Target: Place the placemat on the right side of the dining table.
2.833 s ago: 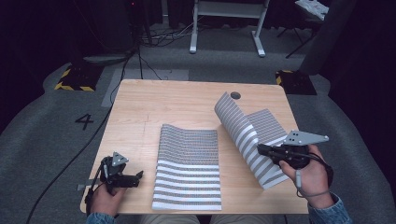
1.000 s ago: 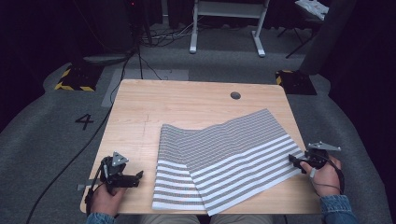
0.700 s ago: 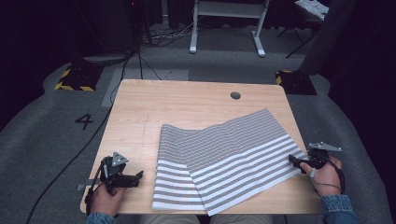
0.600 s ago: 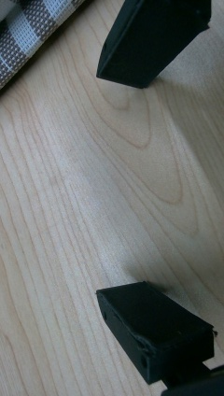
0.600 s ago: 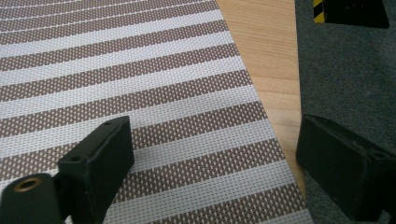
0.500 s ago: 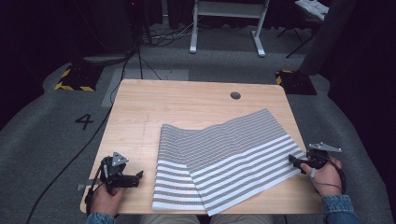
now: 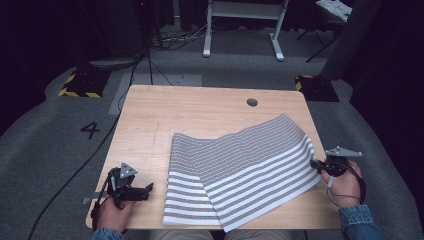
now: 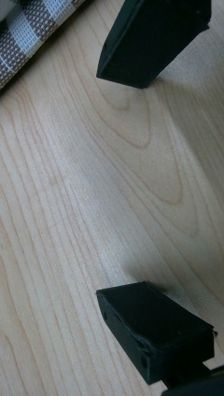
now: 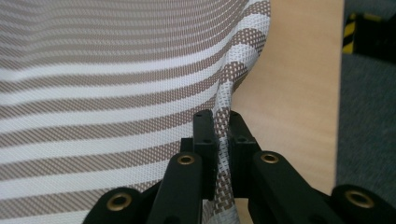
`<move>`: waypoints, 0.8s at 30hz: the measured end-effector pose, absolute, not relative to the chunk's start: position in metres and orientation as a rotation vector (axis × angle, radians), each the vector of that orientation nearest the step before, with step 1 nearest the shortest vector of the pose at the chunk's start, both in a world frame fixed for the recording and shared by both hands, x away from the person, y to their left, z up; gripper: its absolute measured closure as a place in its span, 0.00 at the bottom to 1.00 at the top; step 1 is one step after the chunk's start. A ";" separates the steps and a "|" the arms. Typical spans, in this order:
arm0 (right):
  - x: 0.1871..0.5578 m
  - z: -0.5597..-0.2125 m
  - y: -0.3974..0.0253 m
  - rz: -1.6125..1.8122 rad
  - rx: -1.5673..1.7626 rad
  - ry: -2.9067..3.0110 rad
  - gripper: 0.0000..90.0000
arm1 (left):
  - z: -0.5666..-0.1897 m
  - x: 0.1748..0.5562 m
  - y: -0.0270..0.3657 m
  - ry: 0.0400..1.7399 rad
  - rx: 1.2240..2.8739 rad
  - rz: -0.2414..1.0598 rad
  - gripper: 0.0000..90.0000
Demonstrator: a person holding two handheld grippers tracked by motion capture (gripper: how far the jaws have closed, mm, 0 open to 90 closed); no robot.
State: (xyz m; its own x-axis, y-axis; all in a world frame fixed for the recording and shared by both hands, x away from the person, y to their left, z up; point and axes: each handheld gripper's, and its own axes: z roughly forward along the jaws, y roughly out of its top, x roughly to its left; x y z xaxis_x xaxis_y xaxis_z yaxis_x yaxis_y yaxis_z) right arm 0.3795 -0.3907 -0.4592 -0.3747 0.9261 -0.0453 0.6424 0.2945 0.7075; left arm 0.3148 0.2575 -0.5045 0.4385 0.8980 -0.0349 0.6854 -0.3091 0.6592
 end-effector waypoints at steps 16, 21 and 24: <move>0.433 -0.381 -0.364 0.866 1.120 2.031 0.97 | -0.505 0.316 0.256 1.337 2.085 0.463 0.00; 0.462 -0.377 -0.362 0.857 1.102 2.018 0.97 | -0.505 0.316 0.256 1.338 2.086 0.463 0.00; 0.486 -0.382 -0.363 0.904 1.043 1.945 0.71 | -0.505 0.316 0.256 1.340 2.082 0.462 0.00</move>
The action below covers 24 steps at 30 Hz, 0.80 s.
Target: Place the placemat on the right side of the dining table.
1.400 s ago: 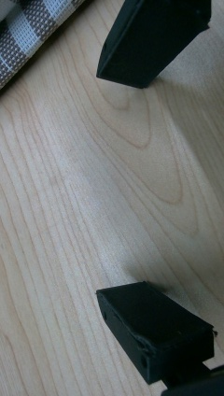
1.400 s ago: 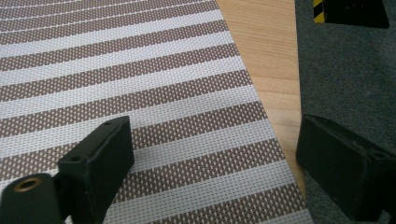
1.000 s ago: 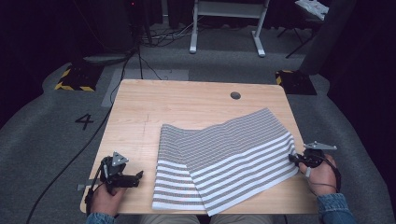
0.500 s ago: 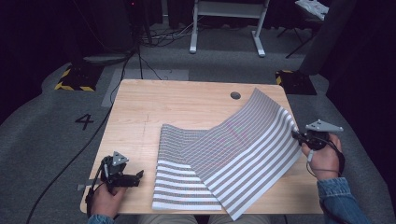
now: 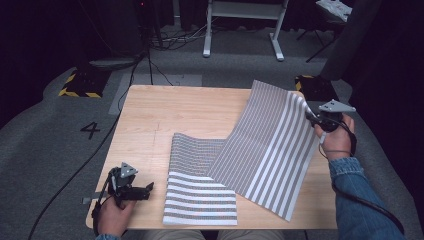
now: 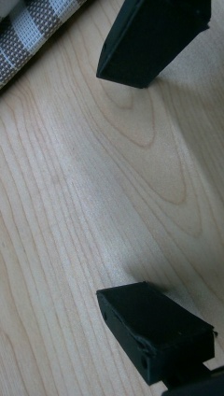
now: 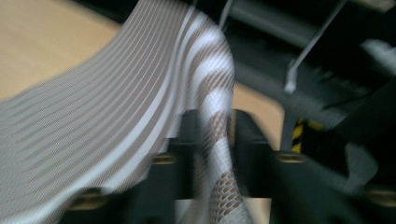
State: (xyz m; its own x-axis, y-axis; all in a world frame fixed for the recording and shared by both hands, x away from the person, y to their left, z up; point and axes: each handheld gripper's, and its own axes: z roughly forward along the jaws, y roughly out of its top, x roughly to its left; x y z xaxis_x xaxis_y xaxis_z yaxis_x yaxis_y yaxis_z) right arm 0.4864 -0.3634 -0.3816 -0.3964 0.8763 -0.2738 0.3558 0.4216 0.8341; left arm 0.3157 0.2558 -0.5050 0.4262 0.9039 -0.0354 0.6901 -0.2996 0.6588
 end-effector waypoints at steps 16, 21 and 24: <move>0.462 -0.391 -0.330 1.103 1.067 1.948 0.36 | -0.505 0.316 0.256 1.341 2.080 0.466 0.00; 0.437 -0.389 -0.310 1.189 1.083 2.033 0.35 | -0.505 0.317 0.256 1.338 2.078 0.464 0.00; 0.423 -0.391 -0.295 1.226 1.095 2.092 0.35 | -0.505 0.317 0.256 1.340 2.078 0.467 0.00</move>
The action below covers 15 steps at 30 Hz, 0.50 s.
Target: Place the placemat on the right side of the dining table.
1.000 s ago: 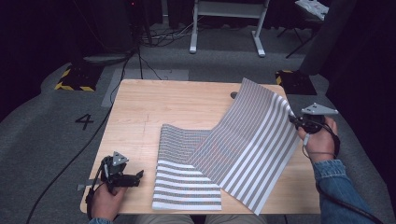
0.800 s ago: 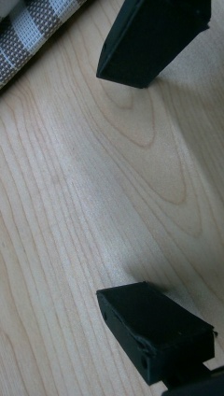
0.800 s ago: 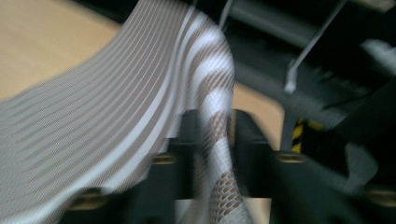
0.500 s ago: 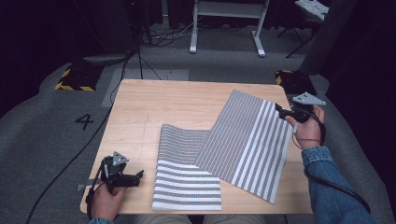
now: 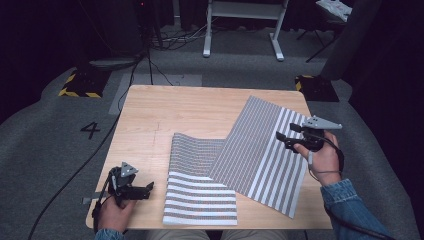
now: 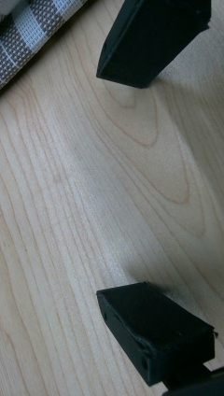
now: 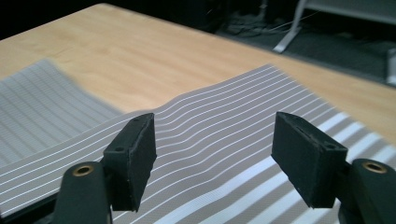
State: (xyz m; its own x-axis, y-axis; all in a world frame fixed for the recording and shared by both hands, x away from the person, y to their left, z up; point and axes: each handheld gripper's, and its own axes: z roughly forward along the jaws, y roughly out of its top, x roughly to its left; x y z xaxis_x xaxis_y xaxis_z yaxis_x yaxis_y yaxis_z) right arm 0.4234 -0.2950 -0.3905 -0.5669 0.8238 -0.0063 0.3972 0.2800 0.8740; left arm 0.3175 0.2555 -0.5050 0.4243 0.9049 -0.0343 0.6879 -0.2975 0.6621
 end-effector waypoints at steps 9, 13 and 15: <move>0.390 -0.400 -0.235 1.262 1.009 2.300 0.35 | -0.505 0.317 0.256 1.340 2.079 0.468 0.00; 0.382 -0.408 -0.207 1.273 0.957 2.375 0.36 | -0.505 0.317 0.256 1.339 2.077 0.467 0.00; 0.381 -0.410 -0.200 1.275 0.942 2.392 0.36 | -0.505 0.317 0.256 1.339 2.077 0.466 0.00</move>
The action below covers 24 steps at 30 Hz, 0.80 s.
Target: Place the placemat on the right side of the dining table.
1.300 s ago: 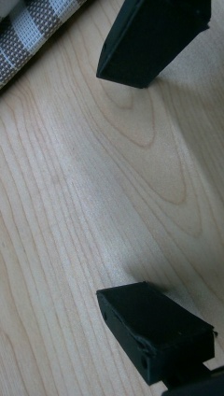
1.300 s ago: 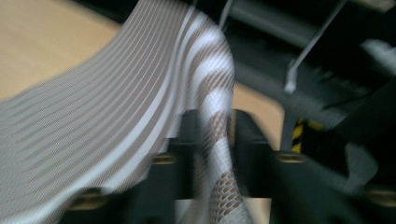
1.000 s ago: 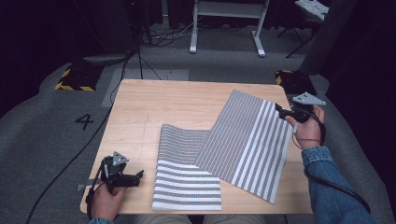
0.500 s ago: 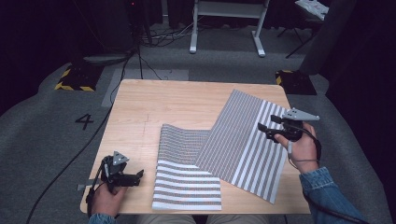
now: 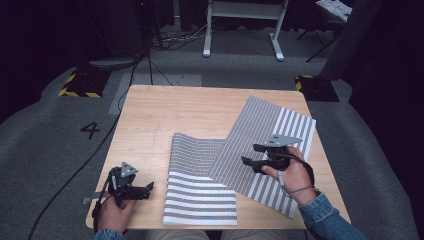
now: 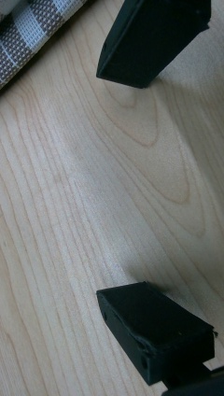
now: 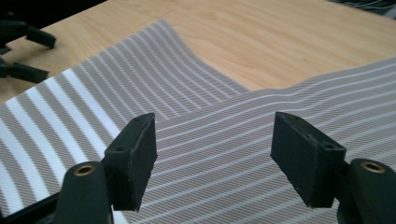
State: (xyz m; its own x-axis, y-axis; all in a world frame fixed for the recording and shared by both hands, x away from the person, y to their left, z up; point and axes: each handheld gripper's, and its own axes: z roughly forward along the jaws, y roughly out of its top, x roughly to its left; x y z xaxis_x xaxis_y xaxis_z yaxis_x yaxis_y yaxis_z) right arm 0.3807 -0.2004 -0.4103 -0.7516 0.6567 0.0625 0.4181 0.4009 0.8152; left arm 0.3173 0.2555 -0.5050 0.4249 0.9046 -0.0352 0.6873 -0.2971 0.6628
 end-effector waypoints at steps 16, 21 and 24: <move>0.377 -0.488 -0.136 1.131 0.900 2.615 0.33 | -0.505 0.317 0.256 1.339 2.078 0.466 0.00; 0.375 -0.494 -0.136 1.119 0.855 2.589 0.33 | -0.505 0.317 0.256 1.340 2.079 0.468 0.00; 0.370 -0.496 -0.133 1.083 0.794 2.576 0.31 | -0.505 0.317 0.256 1.339 2.078 0.467 0.00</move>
State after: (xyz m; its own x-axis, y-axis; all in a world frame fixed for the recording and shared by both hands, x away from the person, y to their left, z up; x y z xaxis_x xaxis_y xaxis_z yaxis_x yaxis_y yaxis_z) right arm 0.3705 -0.1334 -0.4958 -0.8248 0.5654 -0.0069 0.3905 0.5784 0.7162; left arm 0.3173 0.2556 -0.5050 0.4251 0.9045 -0.0344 0.6872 -0.2977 0.6627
